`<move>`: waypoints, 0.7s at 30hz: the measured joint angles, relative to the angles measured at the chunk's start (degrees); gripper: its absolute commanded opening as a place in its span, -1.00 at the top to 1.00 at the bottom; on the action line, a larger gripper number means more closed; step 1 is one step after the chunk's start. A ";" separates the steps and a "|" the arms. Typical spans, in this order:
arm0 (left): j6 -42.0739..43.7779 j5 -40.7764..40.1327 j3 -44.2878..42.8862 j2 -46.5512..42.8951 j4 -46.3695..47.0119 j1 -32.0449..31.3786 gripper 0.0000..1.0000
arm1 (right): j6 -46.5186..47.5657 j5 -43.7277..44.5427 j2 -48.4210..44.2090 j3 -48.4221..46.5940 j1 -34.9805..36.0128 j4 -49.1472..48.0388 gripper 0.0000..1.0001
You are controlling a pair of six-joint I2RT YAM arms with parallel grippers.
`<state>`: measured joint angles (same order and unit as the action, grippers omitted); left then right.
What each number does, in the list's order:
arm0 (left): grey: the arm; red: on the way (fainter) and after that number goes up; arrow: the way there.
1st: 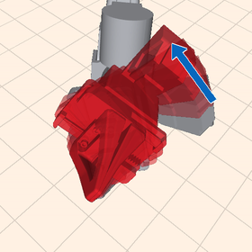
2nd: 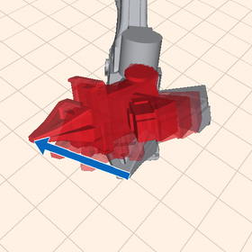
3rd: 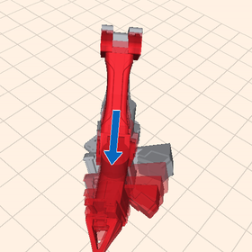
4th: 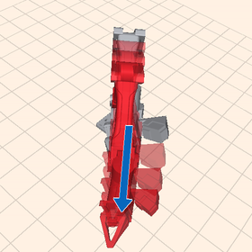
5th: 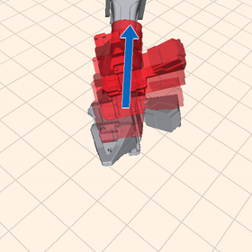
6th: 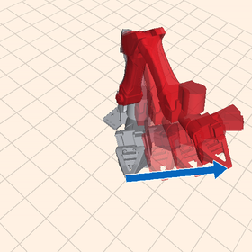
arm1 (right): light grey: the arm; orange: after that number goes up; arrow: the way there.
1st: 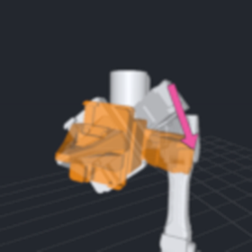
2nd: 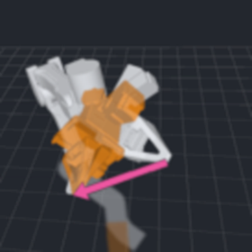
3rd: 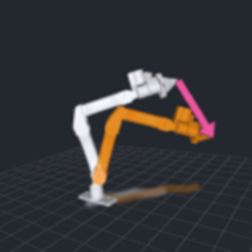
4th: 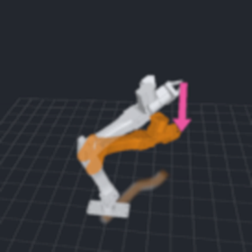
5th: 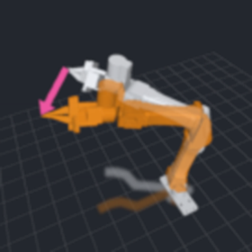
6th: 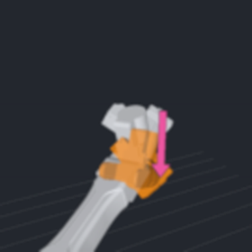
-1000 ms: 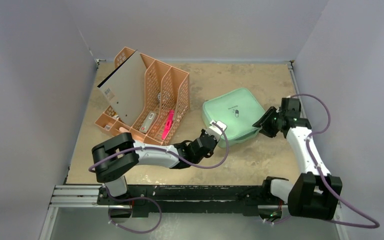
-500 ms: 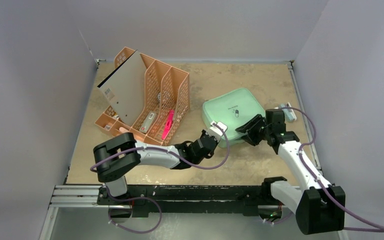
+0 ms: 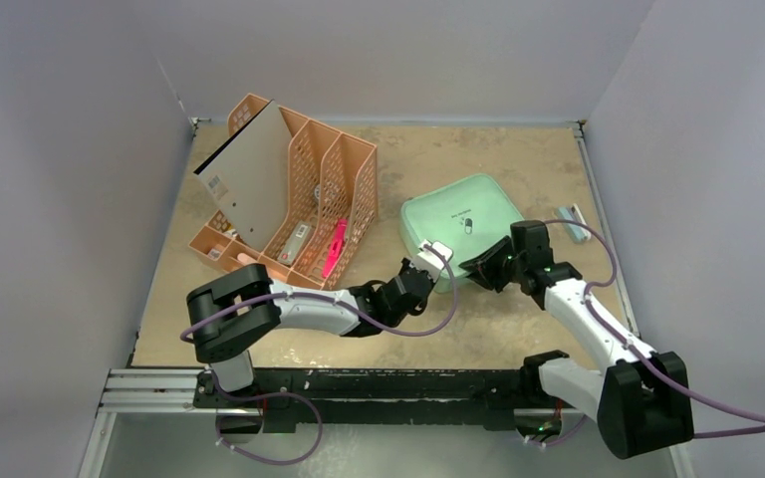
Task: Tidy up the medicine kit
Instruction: Zip the medicine box at the center of the board.
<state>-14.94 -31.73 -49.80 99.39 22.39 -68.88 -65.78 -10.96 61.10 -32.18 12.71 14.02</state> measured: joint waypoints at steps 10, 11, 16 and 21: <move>-0.70 1.29 -0.61 -1.03 -3.54 0.70 1.00 | 7.23 1.03 -1.36 -1.09 -0.39 4.04 1.00; -0.79 1.66 -0.48 -1.46 -3.89 0.87 1.00 | 8.50 0.98 -1.38 -1.42 -0.66 4.81 1.00; -1.60 3.06 0.66 -3.30 -4.57 2.36 1.00 | 13.66 -0.70 -3.52 -1.33 -4.13 7.85 1.00; -1.99 2.99 0.76 -3.43 -5.29 4.00 1.00 | 18.71 -3.80 -4.94 -0.94 -9.35 11.17 1.00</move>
<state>-16.93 -28.73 -49.04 95.96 17.10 -64.88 -47.07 -14.76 56.16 -33.12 3.36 25.19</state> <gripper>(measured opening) 0.003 0.061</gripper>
